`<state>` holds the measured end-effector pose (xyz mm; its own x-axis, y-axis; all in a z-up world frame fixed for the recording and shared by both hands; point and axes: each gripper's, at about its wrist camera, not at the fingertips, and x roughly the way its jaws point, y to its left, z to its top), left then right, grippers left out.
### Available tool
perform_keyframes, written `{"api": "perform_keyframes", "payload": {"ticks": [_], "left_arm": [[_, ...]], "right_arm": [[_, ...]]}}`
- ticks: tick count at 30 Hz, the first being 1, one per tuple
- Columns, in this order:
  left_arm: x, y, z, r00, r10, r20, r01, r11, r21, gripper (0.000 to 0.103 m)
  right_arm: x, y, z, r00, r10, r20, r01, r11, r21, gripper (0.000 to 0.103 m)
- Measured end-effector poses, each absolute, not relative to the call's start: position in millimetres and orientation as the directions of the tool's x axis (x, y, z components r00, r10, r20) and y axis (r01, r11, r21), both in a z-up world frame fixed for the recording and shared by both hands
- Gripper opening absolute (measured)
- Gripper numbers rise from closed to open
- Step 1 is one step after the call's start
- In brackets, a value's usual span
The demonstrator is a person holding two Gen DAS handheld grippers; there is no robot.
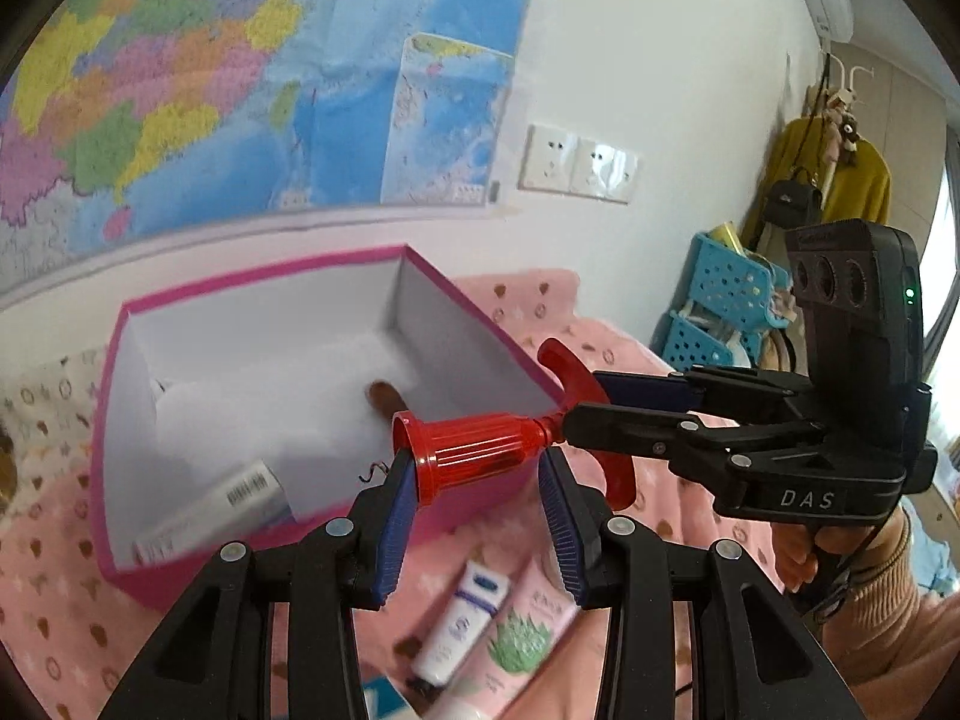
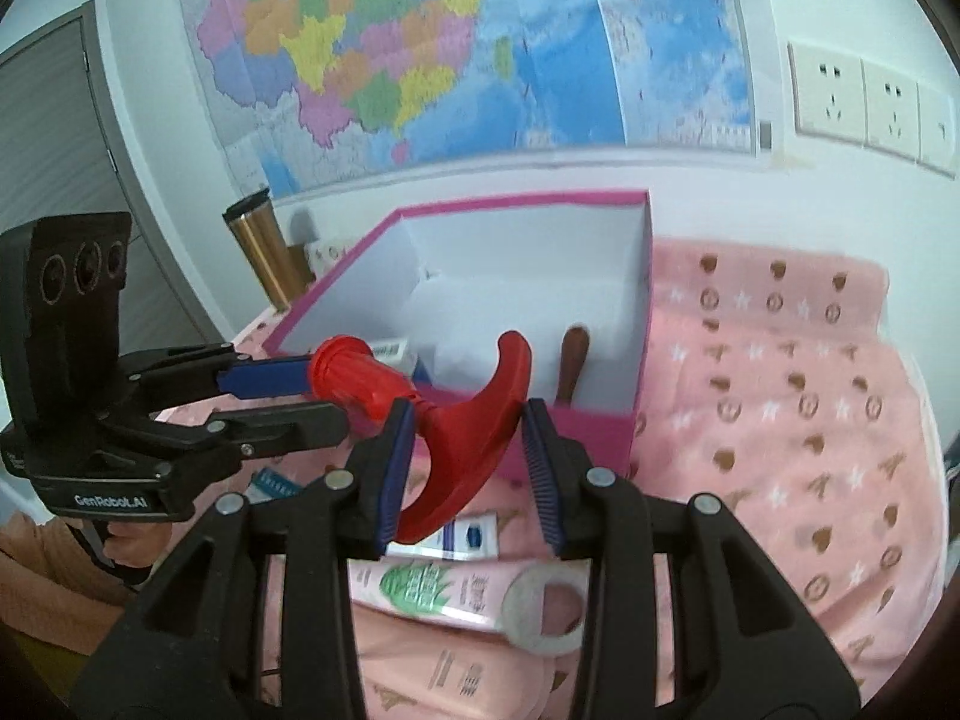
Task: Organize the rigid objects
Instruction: 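Carry the red trigger head into the magenta box and release it, then grasp the white tape roll by its rim with the right gripper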
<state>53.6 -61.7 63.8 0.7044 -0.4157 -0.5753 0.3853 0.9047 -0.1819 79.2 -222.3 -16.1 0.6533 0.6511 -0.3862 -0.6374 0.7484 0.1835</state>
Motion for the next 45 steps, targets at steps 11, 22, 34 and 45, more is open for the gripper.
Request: {"api": "perform_keyframes", "payload": {"ticks": [11, 22, 34, 45], "left_arm": [[101.5, -56.2, 58.6, 0.708, -0.373, -0.600, 0.325, 0.926, -0.192, 0.040], [140.9, -53.5, 20.2, 0.614, -0.385, -0.689, 0.281, 0.923, -0.264, 0.040], [125.4, -51.5, 26.4, 0.652, -0.358, -0.668, 0.276, 0.933, -0.231, 0.040], [60.7, -43.3, 45.9, 0.739, -0.352, -0.575, 0.327, 0.933, -0.152, 0.046]], "right_arm": [[132.0, -214.2, 4.1, 0.659, 0.643, -0.390, -0.621, 0.758, 0.200, 0.040], [175.1, -204.4, -18.0, 0.633, 0.607, -0.480, -0.573, 0.785, 0.238, 0.040], [147.3, -222.3, -13.1, 0.690, 0.586, -0.425, -0.554, 0.806, 0.211, 0.040], [95.9, -253.6, -37.5, 0.634, 0.653, -0.414, -0.609, 0.752, 0.253, 0.040]]}}
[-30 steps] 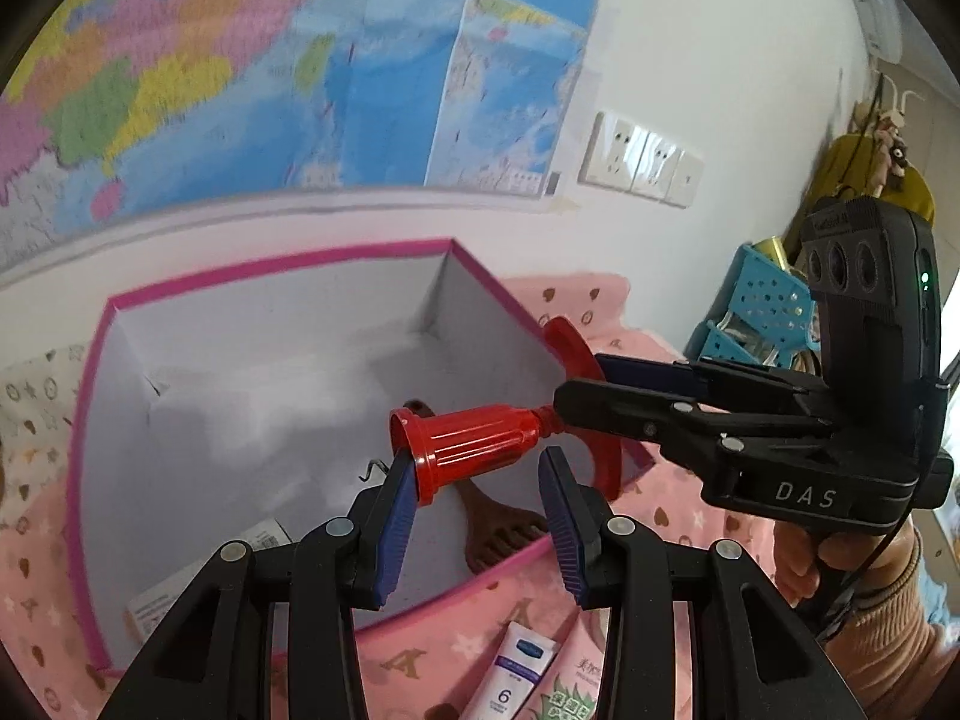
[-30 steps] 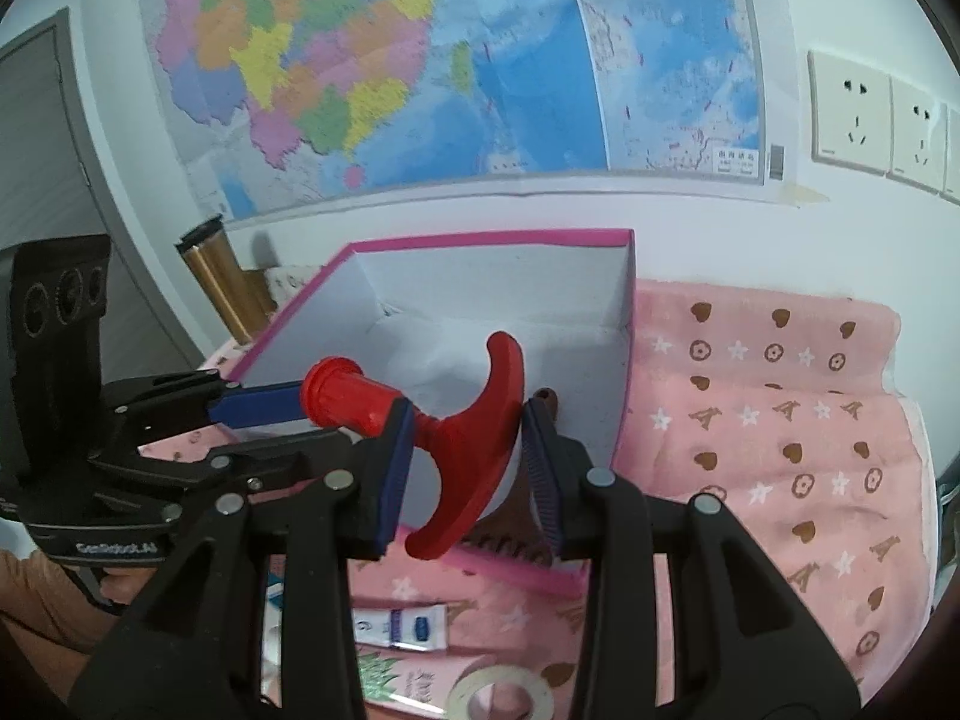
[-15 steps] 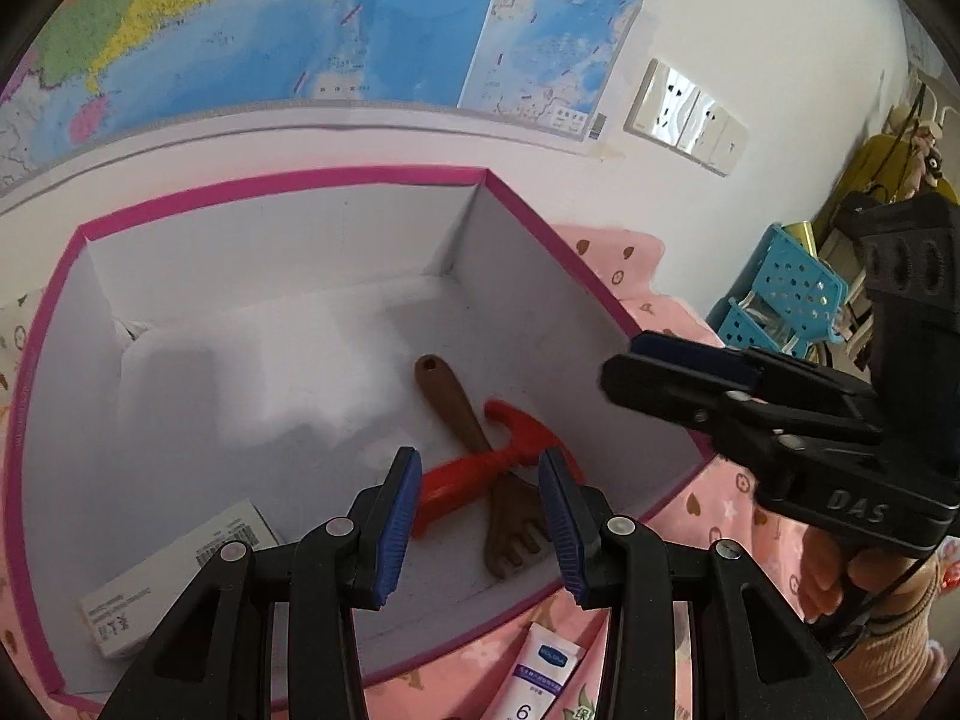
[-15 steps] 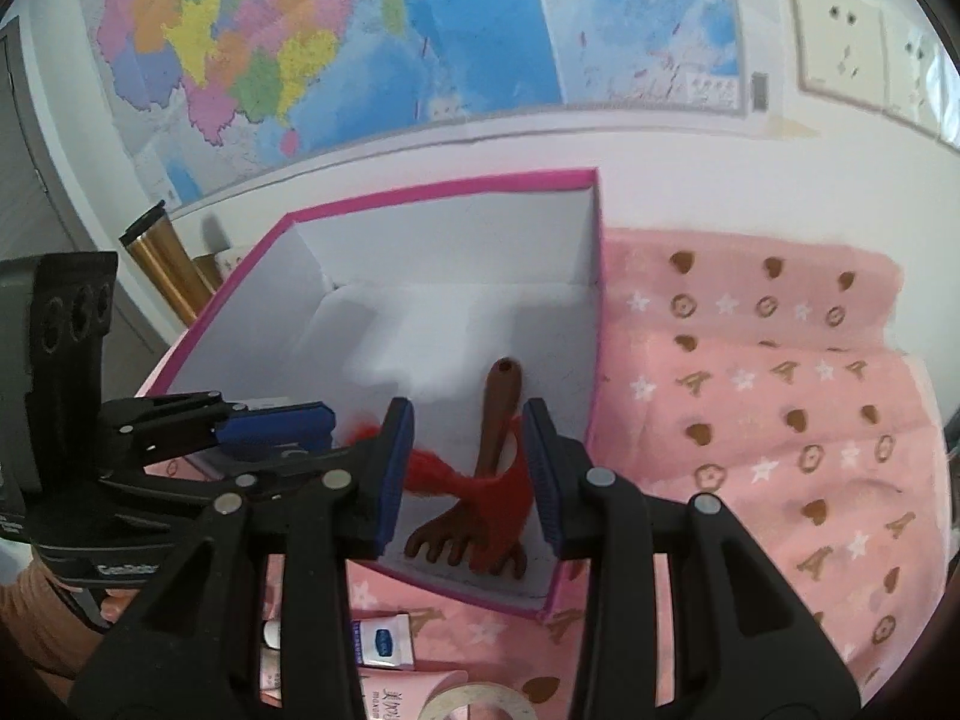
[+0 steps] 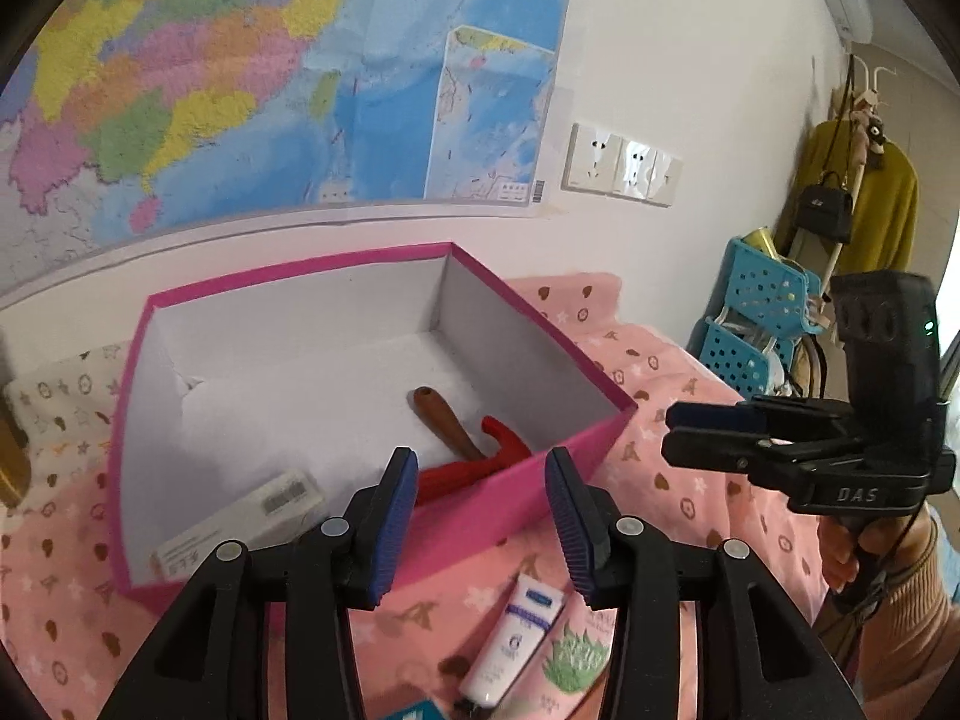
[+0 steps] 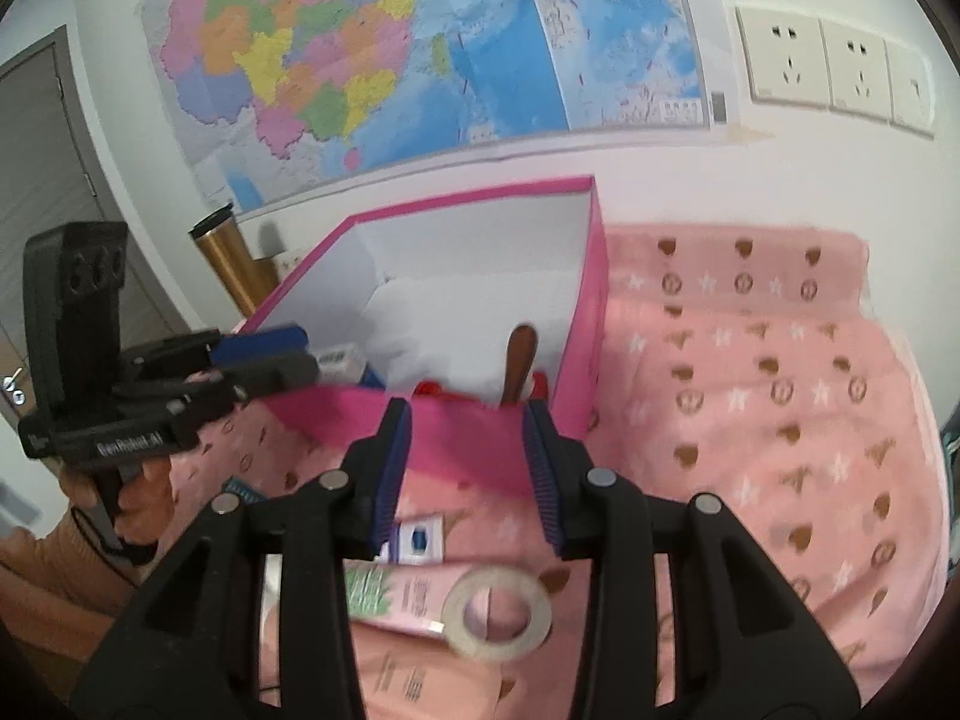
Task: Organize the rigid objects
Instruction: 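Grasp the white tape roll by its rim with the right gripper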
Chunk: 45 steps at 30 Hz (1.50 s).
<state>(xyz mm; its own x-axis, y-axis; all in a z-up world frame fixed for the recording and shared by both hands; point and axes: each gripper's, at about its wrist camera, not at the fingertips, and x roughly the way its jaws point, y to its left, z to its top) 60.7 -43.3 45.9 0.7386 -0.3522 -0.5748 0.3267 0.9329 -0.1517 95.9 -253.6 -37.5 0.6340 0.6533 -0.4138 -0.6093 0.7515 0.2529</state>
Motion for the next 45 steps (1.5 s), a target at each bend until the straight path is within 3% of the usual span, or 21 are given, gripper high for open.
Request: {"api": "perform_keyframes", "payload": {"ticks": [6, 18, 27, 34, 43, 45], "left_arm": [[39.0, -29.3, 37.9, 0.731, -0.347, -0.588, 0.315, 0.936, -0.161, 0.047], [24.1, -69.0, -4.8, 0.589, -0.471, -0.657, 0.407, 0.875, -0.262, 0.047], [26.0, -99.1, -21.2, 0.510, -0.512, -0.691, 0.446, 0.845, -0.297, 0.047], [31.4, -106.0, -28.8, 0.475, -0.527, -0.705, 0.447, 0.834, -0.322, 0.047], [35.4, -117.8, -36.4, 0.443, -0.539, -0.716, 0.460, 0.823, -0.335, 0.044], [35.5, -120.8, -37.0, 0.431, -0.550, -0.715, 0.469, 0.814, -0.343, 0.039]], "right_arm": [[82.6, -250.4, -60.1, 0.605, 0.660, -0.445, -0.620, 0.741, 0.256, 0.040], [95.0, -257.1, -119.1, 0.554, 0.579, -0.598, -0.535, 0.798, 0.277, 0.040], [99.9, -252.2, -131.5, 0.555, 0.548, -0.626, -0.527, 0.814, 0.246, 0.040], [100.5, -244.7, -135.0, 0.570, 0.508, -0.646, -0.536, 0.826, 0.177, 0.022], [98.1, -250.3, -133.0, 0.586, 0.511, -0.630, -0.522, 0.832, 0.188, 0.017], [94.0, -251.8, -129.3, 0.589, 0.518, -0.620, -0.525, 0.829, 0.193, 0.017]]}}
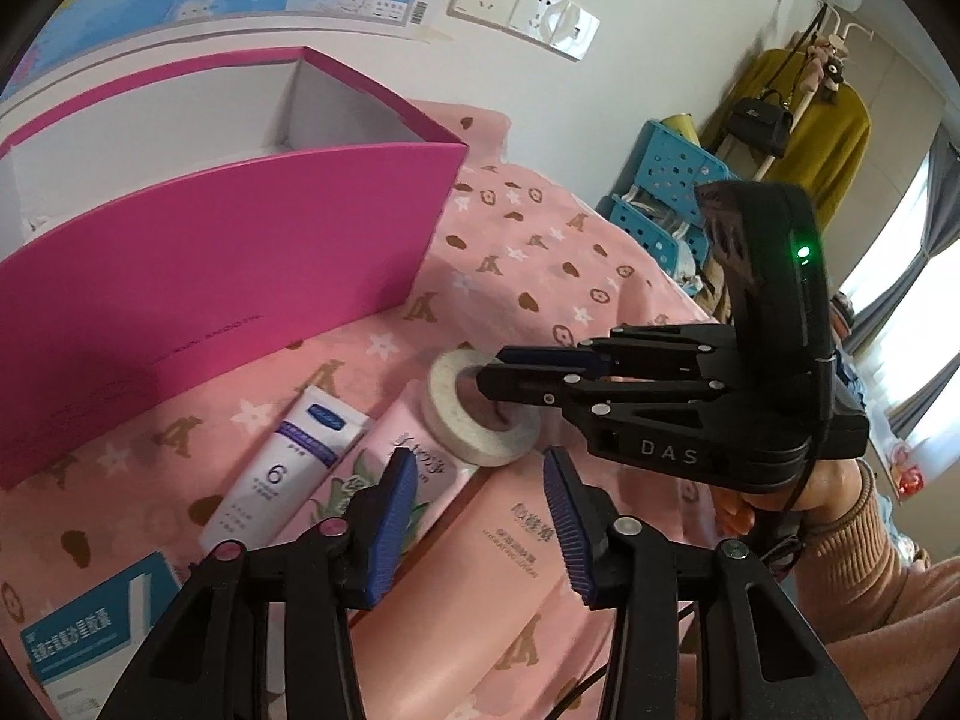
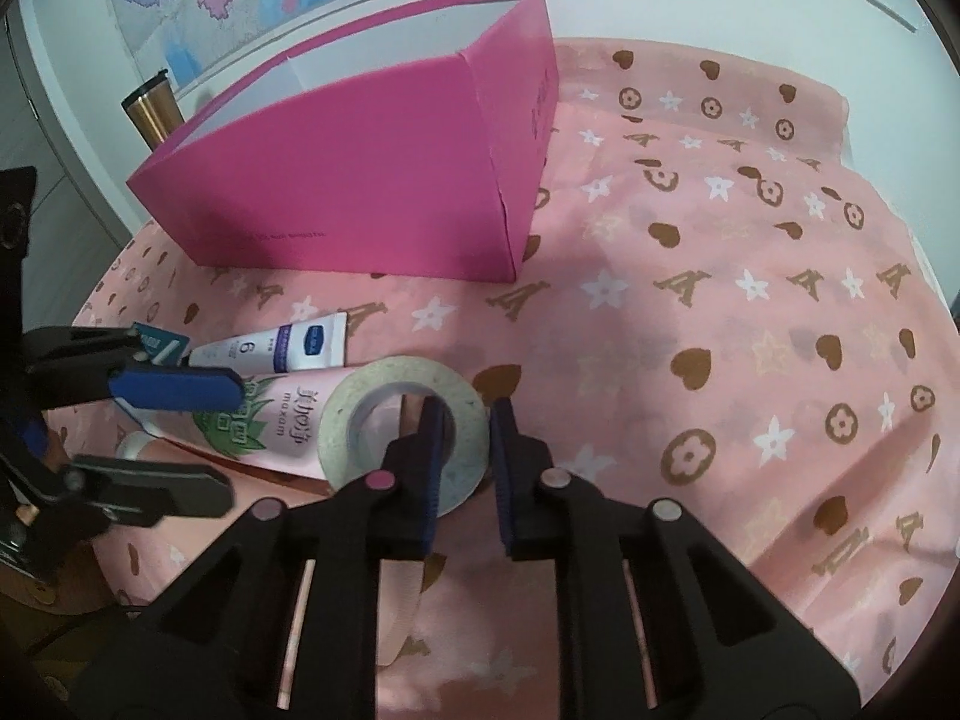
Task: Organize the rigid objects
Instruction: 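Grasp the white tape roll by its rim with the right gripper, then carry the tape roll into the magenta box and release it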
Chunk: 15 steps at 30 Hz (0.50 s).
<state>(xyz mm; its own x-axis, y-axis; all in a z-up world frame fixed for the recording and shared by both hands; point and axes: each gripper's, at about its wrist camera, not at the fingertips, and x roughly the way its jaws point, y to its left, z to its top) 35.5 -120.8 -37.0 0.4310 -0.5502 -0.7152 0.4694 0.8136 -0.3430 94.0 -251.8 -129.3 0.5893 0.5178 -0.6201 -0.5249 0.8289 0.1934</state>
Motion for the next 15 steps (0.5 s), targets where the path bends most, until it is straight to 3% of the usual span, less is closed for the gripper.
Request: {"api": "perform_keyframes", "payload": {"ticks": [15], "left_arm": [[39.7, -113.0, -0.5, 0.485, -0.581, -0.654, 0.494, 0.799, -0.343, 0.033]], "right_arm": [[74.2, -247.5, -76.1, 0.651, 0.562, -0.510, -0.571, 0.805, 0.158, 0.016]]}}
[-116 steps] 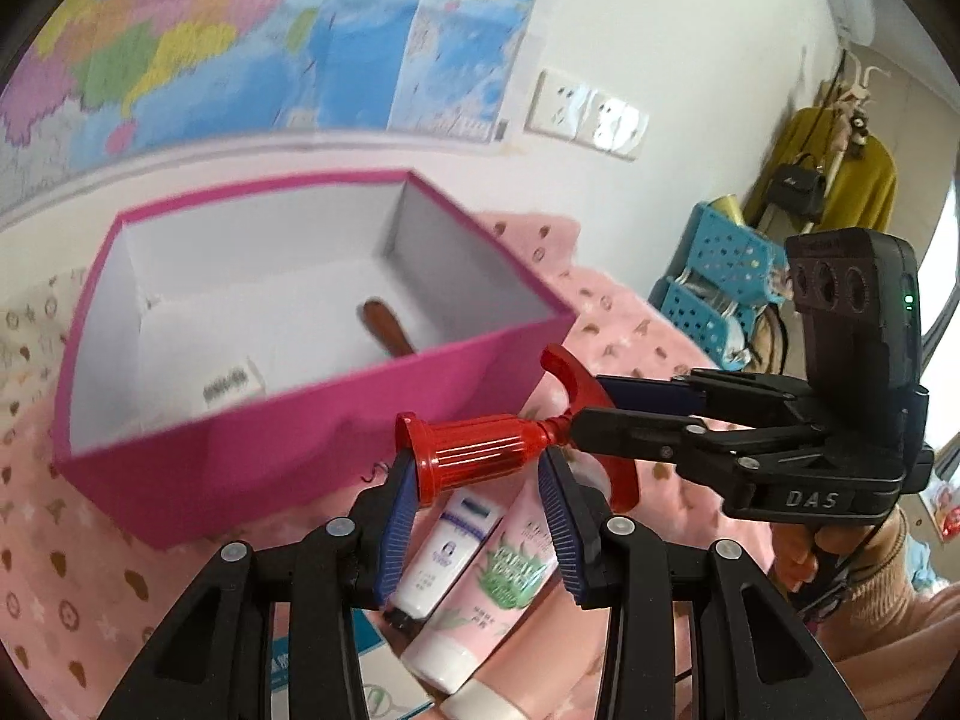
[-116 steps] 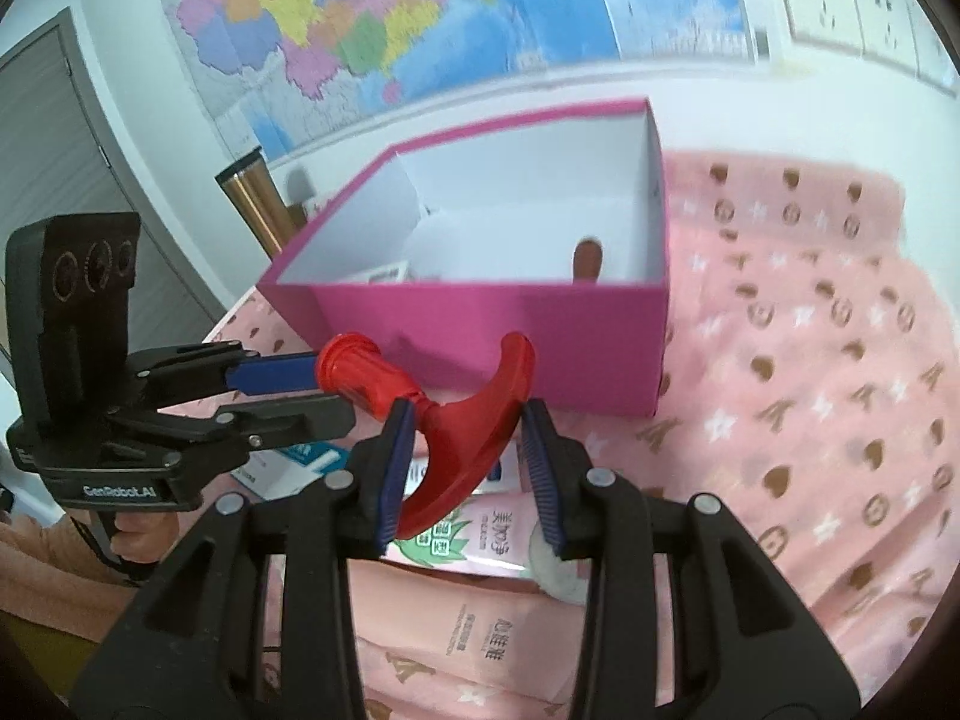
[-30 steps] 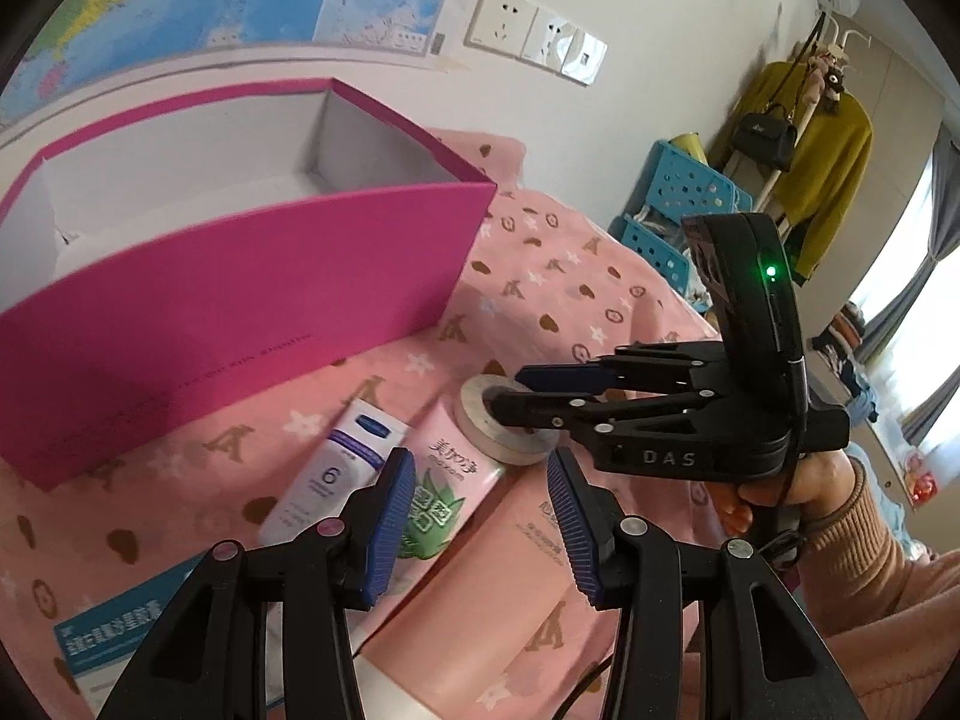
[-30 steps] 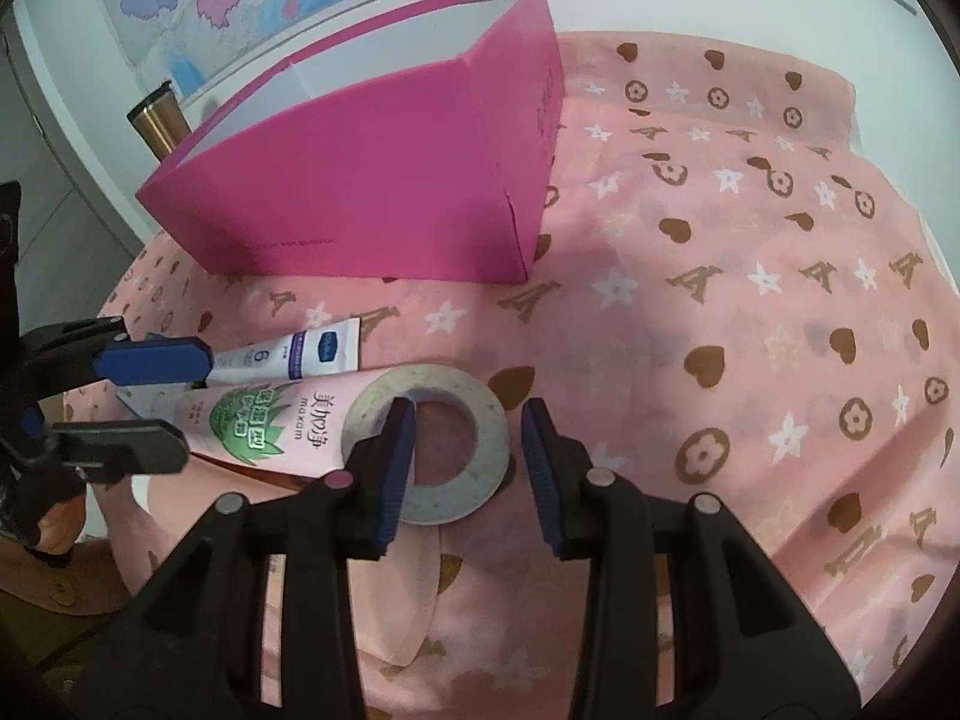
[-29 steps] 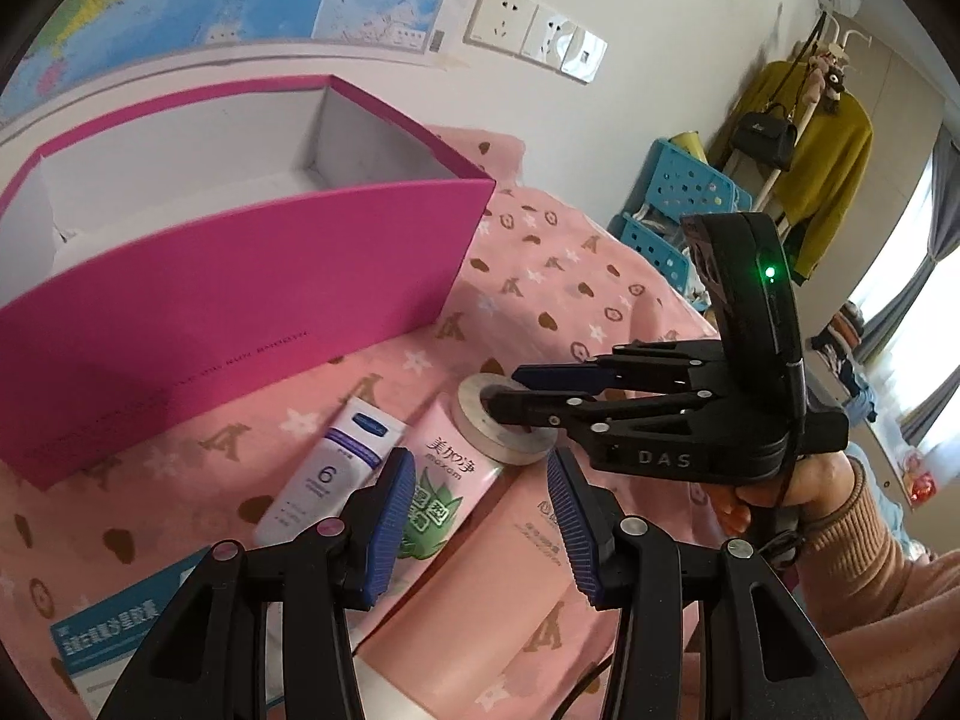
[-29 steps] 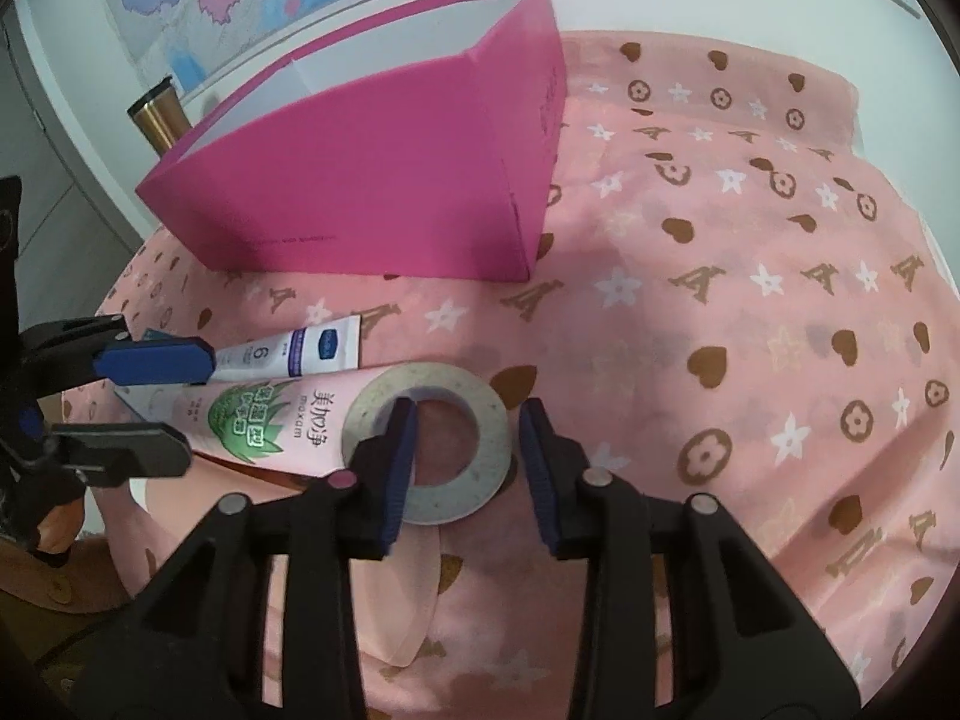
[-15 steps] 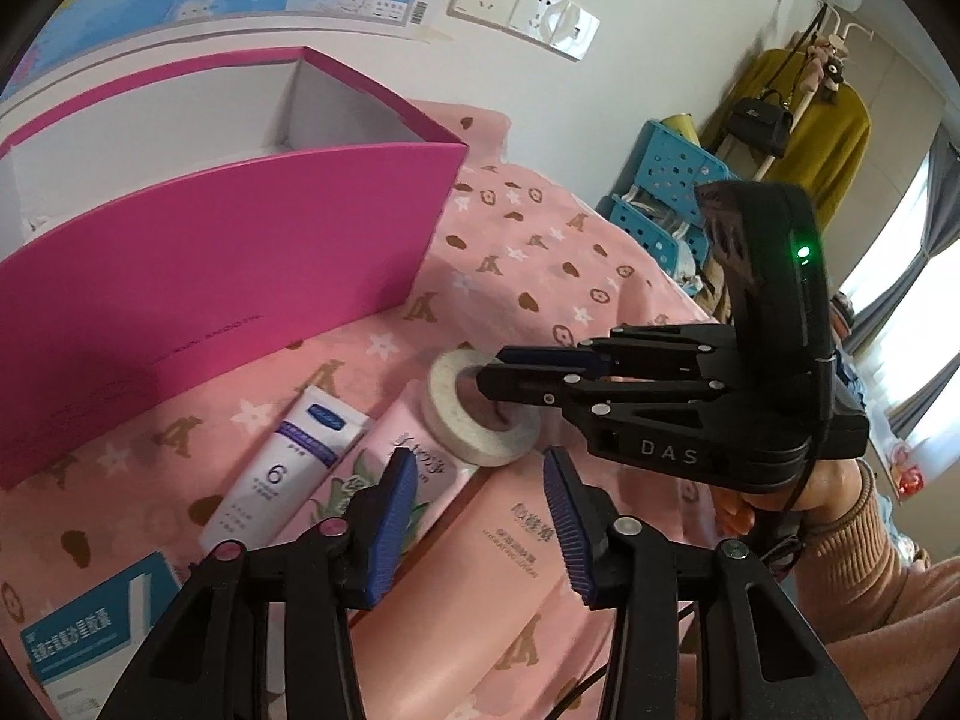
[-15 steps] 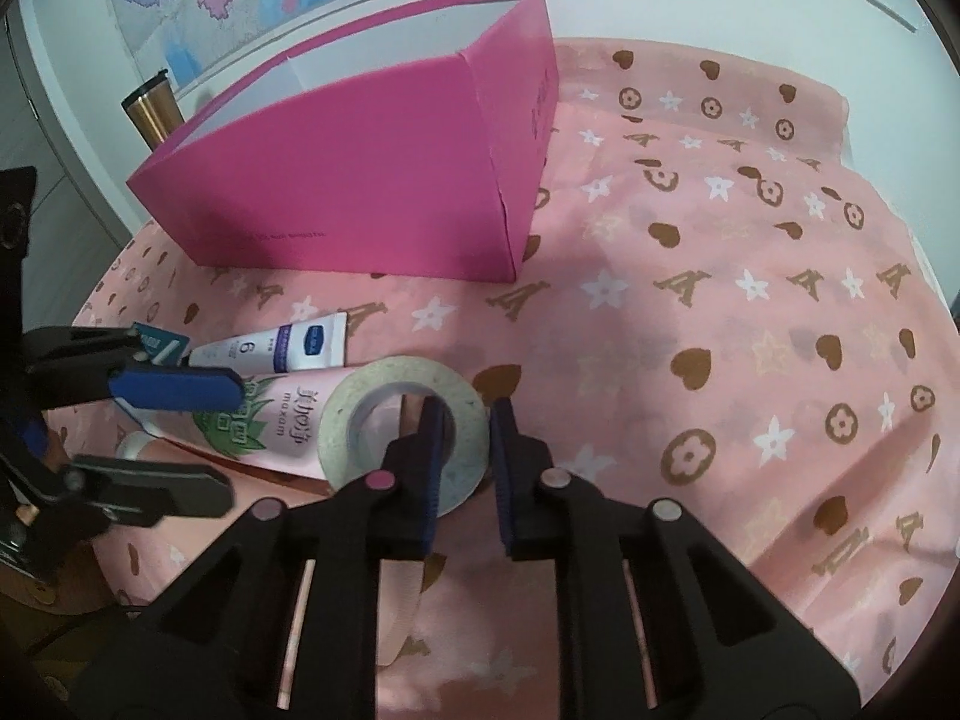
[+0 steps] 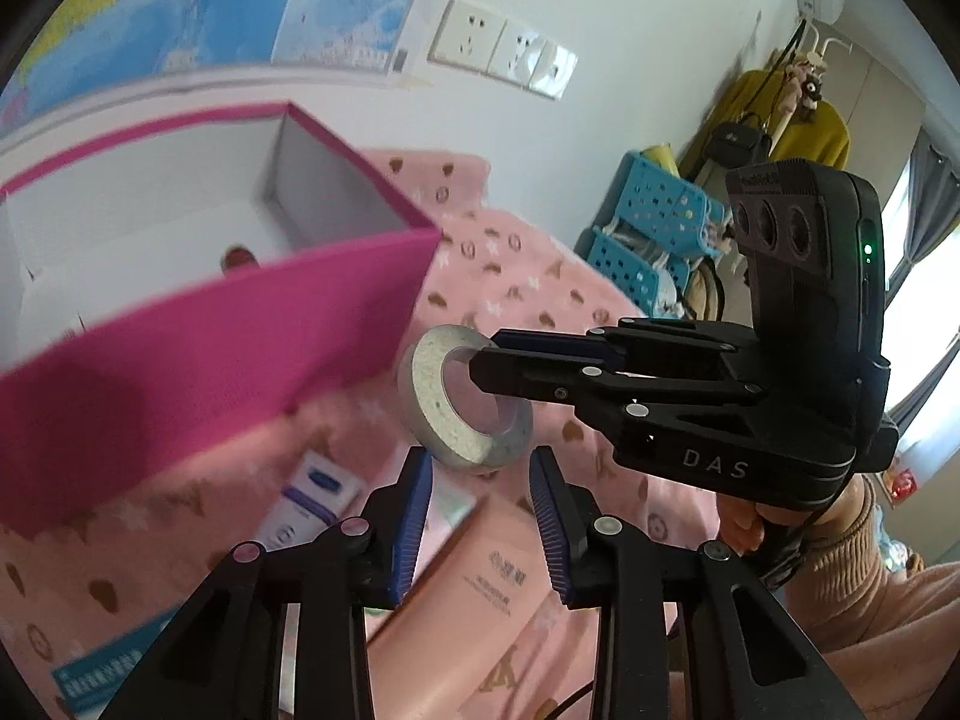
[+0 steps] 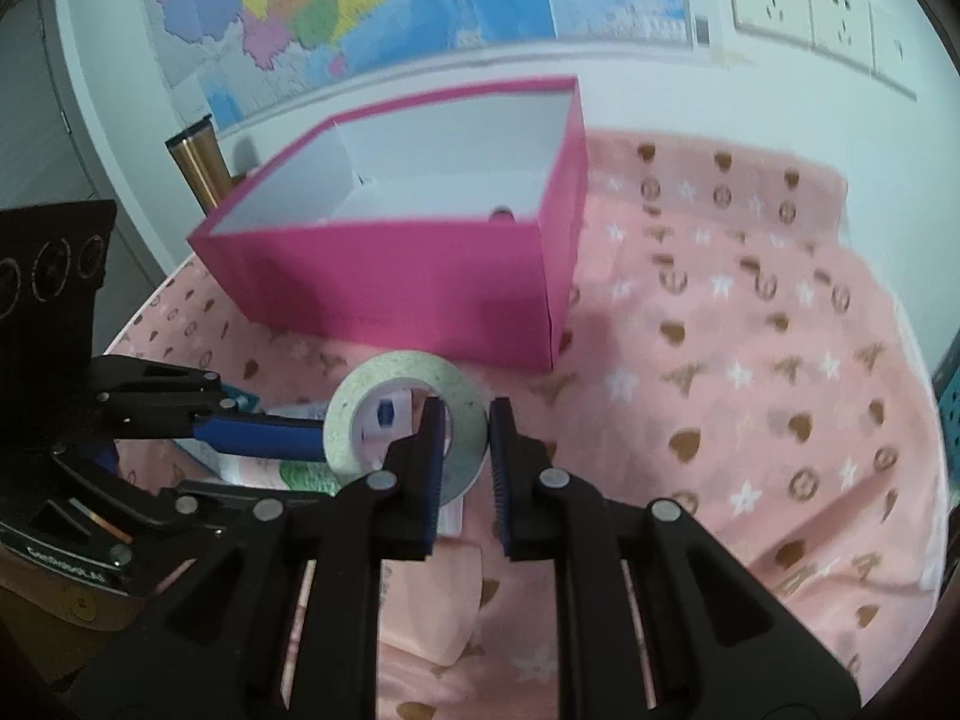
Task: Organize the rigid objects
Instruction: 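Carry the tape roll into the magenta box and release it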
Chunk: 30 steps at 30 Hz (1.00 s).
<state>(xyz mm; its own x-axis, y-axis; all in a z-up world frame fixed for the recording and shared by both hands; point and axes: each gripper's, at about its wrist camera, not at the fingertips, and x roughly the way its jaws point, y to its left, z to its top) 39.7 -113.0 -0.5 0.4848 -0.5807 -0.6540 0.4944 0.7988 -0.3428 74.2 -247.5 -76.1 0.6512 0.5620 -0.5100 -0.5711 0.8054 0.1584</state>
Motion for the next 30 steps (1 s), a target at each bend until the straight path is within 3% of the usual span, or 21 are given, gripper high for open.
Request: {"api": "perform_keyframes", "payload": {"ticks": [17, 30], "left_arm": [[79.9, -89.1, 41.9, 0.588, -0.523, -0.617, 0.444, 0.846, -0.294, 0.033], [123.5, -77.7, 40.8, 0.592, -0.475, -0.651, 0.383, 0.876, -0.292, 0.033]], "right_arm": [[104.8, -228.4, -16.3, 0.697, 0.578, -0.424, -0.598, 0.795, 0.101, 0.016], [149.0, -212.9, -4.3, 0.686, 0.573, -0.447, -0.587, 0.800, 0.124, 0.016]]}}
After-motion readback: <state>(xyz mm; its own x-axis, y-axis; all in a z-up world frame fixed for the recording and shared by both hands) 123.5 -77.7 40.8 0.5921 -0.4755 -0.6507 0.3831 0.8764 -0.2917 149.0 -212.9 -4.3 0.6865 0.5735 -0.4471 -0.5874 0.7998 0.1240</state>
